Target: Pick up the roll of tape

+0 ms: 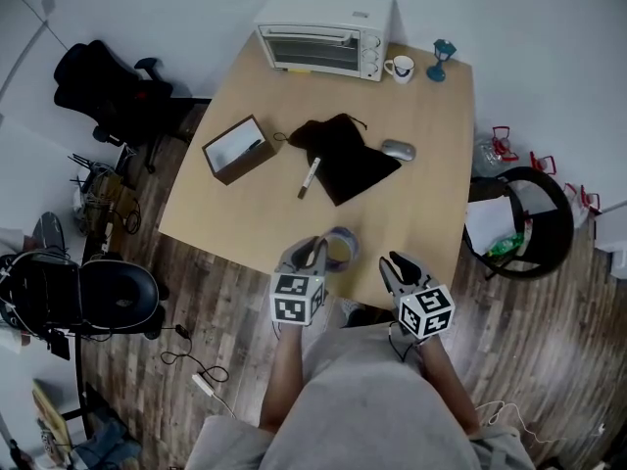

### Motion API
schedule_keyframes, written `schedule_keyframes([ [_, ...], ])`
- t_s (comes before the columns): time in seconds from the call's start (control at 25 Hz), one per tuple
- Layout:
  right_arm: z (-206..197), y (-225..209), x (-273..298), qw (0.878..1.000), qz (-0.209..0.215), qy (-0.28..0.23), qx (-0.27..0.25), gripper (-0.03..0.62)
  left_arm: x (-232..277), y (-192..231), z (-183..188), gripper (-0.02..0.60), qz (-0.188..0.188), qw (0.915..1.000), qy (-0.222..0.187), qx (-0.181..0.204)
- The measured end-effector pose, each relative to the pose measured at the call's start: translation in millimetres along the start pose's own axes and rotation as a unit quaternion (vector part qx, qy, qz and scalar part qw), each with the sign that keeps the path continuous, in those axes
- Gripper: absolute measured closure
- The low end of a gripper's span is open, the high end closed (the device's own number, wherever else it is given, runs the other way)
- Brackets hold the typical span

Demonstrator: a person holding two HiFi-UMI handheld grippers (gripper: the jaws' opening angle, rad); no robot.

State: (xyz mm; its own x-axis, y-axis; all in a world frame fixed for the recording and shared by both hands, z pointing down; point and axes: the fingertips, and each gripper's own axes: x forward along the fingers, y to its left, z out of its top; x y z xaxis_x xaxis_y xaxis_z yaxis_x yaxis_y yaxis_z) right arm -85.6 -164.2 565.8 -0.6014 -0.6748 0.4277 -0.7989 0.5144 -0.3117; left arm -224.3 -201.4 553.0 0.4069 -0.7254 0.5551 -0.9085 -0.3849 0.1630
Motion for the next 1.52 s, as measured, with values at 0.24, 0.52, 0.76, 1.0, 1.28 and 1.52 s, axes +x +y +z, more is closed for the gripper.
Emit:
schedule_keyframes([
  [0.24, 0.4, -6.4, -4.7, 1.0, -0.008, -0.005, -0.002, 0.514, 0.7, -3.7, -10.7, 0.54, -0.001, 0.9999, 0.004, -0.011],
  [0.52, 4.8, -3.4, 2.4, 1.0, 0.001, -0.007, -0.016, 0.529, -3.7, 1.8, -11.7, 0.54, 0.009, 0.9998, 0.001, -0.015],
  [0.76, 10.4, -1.1, 4.6, 1.0, 0.002, -0.013, -0.02, 0.549, -7.0, 6.6, -10.8, 0.54, 0.017, 0.9997, 0.0, -0.017],
  [1.0, 11.7, -0.7, 2.5, 0.999, -0.005, -0.015, -0.034, 0.564, -6.4, 2.6, -12.7, 0.54, 0.01, 0.9999, 0.008, -0.008],
  [1.28, 13.8, -3.7, -0.2, 0.999, -0.008, -0.023, -0.032, 0.584, -3.9, -1.6, -11.5, 0.54, 0.005, 1.0, 0.009, -0.001],
  [1.52, 13.4, -2.4, -2.1, 0.999, -0.01, -0.021, -0.039, 0.589, -4.2, -4.4, -12.1, 0.54, 0.002, 0.9999, 0.01, 0.002],
])
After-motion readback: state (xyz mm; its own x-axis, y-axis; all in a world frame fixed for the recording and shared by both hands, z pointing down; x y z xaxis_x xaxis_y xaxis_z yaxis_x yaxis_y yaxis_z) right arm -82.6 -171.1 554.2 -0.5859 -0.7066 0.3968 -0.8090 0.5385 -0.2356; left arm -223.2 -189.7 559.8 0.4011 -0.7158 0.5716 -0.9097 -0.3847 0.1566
